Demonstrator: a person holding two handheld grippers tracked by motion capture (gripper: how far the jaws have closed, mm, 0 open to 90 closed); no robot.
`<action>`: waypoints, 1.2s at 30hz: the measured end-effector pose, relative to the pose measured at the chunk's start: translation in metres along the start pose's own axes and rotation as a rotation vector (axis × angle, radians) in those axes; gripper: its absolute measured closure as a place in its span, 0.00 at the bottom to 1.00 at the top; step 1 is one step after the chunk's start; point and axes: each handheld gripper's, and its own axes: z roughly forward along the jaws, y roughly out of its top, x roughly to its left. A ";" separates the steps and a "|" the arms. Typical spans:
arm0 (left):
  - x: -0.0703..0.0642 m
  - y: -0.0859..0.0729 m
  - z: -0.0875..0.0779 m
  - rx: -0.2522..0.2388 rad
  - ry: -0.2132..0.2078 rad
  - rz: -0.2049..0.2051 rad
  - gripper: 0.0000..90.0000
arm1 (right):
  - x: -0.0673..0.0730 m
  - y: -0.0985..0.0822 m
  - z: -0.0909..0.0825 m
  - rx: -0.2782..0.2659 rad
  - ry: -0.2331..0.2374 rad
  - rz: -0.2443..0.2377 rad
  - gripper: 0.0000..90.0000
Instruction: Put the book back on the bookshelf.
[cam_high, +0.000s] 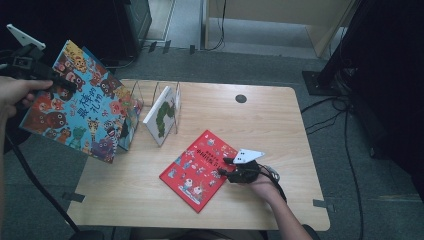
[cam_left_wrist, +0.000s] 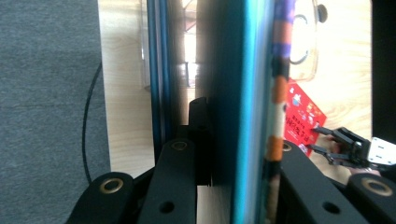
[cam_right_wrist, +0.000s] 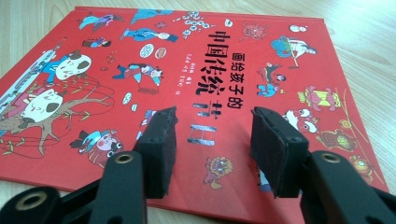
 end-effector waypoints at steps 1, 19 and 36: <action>0.000 0.002 0.002 -0.008 0.002 -0.002 0.90 | -0.001 0.000 0.000 -0.002 0.000 0.000 0.58; -0.019 0.025 0.039 -0.048 0.048 0.012 0.88 | 0.001 0.000 0.000 -0.002 -0.012 -0.002 0.59; -0.022 0.018 0.025 -0.129 0.052 0.079 0.72 | 0.002 0.000 0.000 0.000 -0.019 -0.007 0.58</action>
